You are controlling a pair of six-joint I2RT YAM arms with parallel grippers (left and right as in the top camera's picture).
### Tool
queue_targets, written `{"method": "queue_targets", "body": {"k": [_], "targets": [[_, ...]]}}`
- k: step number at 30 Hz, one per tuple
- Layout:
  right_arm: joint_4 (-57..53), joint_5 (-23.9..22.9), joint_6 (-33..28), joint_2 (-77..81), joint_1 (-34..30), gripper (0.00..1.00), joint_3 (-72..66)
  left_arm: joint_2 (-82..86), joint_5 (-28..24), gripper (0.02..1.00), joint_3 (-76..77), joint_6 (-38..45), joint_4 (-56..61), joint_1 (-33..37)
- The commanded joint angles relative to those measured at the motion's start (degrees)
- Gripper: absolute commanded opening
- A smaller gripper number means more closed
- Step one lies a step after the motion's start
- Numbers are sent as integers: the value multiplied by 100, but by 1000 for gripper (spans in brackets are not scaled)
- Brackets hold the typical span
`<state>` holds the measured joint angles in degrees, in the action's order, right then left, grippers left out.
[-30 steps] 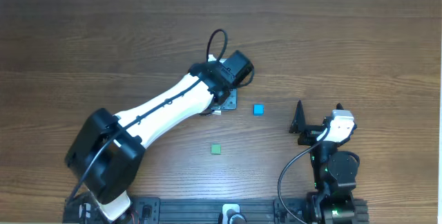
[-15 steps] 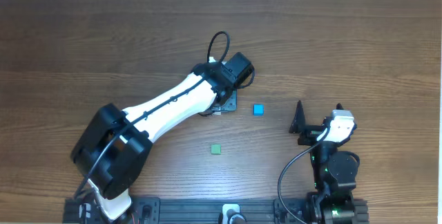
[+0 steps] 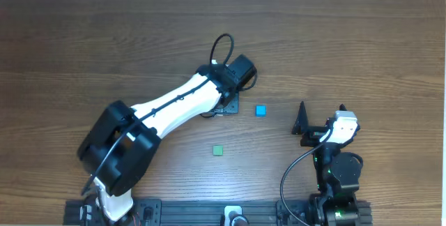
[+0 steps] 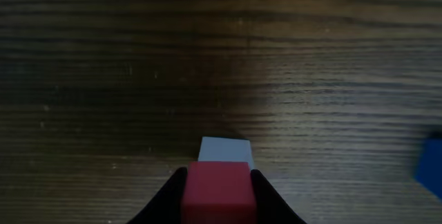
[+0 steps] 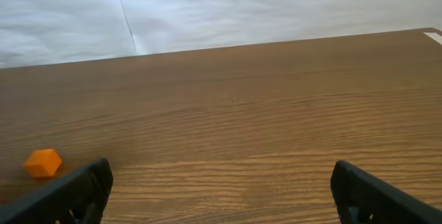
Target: Stack Cubes
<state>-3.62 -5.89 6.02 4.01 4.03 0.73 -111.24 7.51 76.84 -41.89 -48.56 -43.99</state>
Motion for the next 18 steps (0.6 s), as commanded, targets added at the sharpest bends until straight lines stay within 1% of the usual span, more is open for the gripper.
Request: {"method": "queue_targets", "body": {"k": [1, 6, 10, 11, 13, 18], "targets": [[-2, 42, -11, -35, -46, 991, -44, -140, -17, 156, 37, -103, 55, -17], [-2, 42, -11, -35, -46, 991, -44, -140, -39, 183, 37, -103, 79, -17], [-2, 42, -9, -35, -46, 993, -44, -140, -59, 226, 37, -103, 79, -17], [-2, 42, -11, -35, -46, 993, -44, -140, -59, 242, 37, -103, 79, -17], [-2, 42, -11, -35, -46, 991, -44, -140, -59, 312, 37, -103, 79, -17], [-2, 42, -11, -35, -46, 993, -44, -140, -59, 393, 37, -103, 79, -17]]}}
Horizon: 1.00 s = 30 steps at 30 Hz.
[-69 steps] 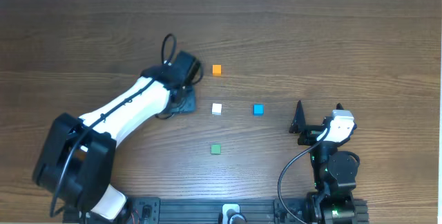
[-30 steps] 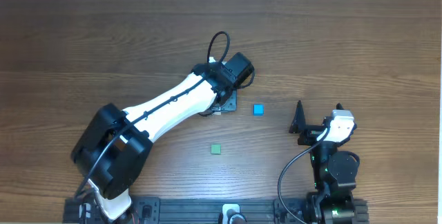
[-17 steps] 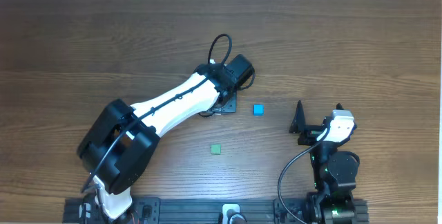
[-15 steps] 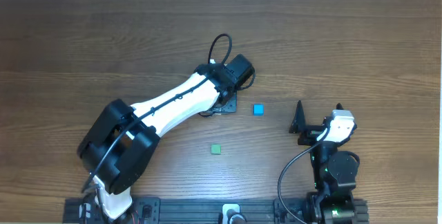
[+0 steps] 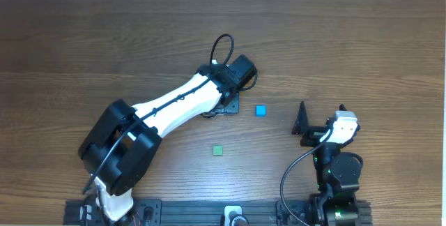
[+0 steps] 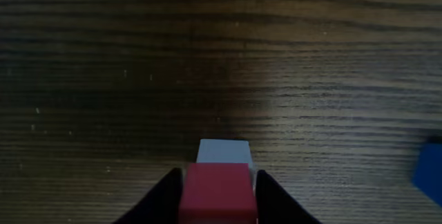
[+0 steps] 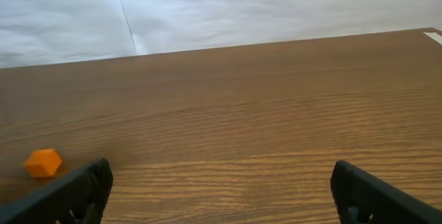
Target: Stack Cubes
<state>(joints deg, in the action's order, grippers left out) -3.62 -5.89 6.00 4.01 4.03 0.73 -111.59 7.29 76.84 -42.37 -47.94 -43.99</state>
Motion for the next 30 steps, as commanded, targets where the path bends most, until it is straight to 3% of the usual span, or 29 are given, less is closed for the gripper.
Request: {"method": "queue_targets", "body": {"k": [1, 4, 5, 7, 11, 21, 30], "targets": [[-2, 42, -7, -35, -46, 991, -44, -105, -37, 406, 37, -55, 17, -17], [-2, 42, -9, -35, -46, 991, -44, -105, -37, 463, 37, -55, 17, -17], [-2, 42, -9, -35, -46, 993, -44, -98, -37, 595, 39, -57, 20, -17], [-2, 42, -9, -35, -46, 993, -44, -37, -35, 695, 55, -57, 55, 9], [-2, 42, -7, -35, -46, 993, -44, 17, -4, 779, 544, 17, 48, 197], [-2, 42, -7, -35, -46, 993, -44, -975, 26, 801, 2002, 481, -125, 870], [-2, 42, -9, -35, -46, 993, -44, -1488, 7, 739, 2114, 603, -72, 929]]}}
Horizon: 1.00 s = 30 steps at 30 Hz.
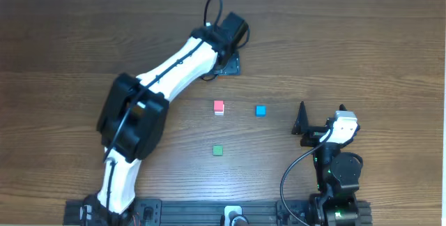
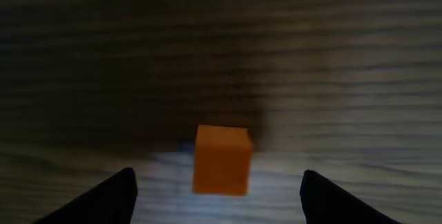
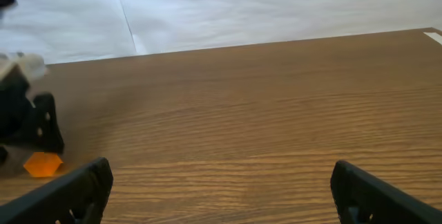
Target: Stack Cubes
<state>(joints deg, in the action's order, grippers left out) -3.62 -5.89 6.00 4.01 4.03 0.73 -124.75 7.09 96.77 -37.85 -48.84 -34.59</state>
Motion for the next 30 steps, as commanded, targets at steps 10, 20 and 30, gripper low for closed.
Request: {"method": "queue_targets", "body": {"k": [10, 20, 30], "targets": [[-2, 42, -9, -35, -46, 993, -44, -293, 50, 599, 120, 162, 101, 0], [-2, 42, -9, -35, -46, 993, -44, -439, 46, 476, 120, 153, 181, 4], [-2, 42, -7, -35, -46, 991, -44, -426, 46, 242, 120, 140, 186, 4]]}}
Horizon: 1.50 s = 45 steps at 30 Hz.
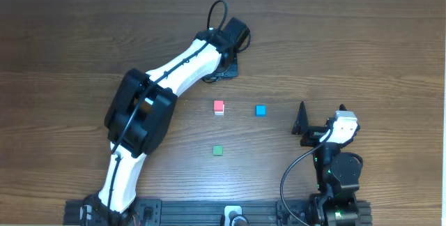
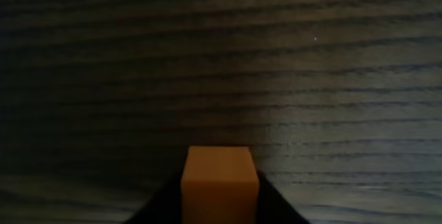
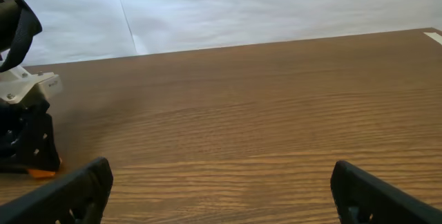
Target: Stack Cubes
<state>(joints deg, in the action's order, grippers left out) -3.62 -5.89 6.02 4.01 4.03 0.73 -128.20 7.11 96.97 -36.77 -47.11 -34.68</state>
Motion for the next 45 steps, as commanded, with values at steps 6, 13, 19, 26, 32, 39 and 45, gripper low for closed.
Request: {"method": "queue_targets", "body": {"k": [6, 13, 19, 26, 32, 39, 45], "targets": [[-2, 42, -11, -35, -46, 993, -44, 256, 46, 191, 101, 28, -166, 7], [-2, 42, -11, -35, -46, 991, -44, 1408, 74, 165, 66, -13, -763, -245], [-2, 42, -9, -35, -46, 991, -44, 2100, 400, 161, -323, -404, -1132, -678], [-2, 42, -11, -35, -46, 993, -44, 2656, 385, 161, -1486, -839, -706, -973], [-2, 42, -9, -35, -46, 991, -44, 2662, 280, 159, -1987, -892, -522, -986], [-2, 42, -11, -35, -46, 993, -44, 2645, 87, 159, -2374, -894, -125, -986], [-2, 42, -11, -35, -46, 991, -44, 2511, -22, 159, -2378, -892, 101, -986]]}}
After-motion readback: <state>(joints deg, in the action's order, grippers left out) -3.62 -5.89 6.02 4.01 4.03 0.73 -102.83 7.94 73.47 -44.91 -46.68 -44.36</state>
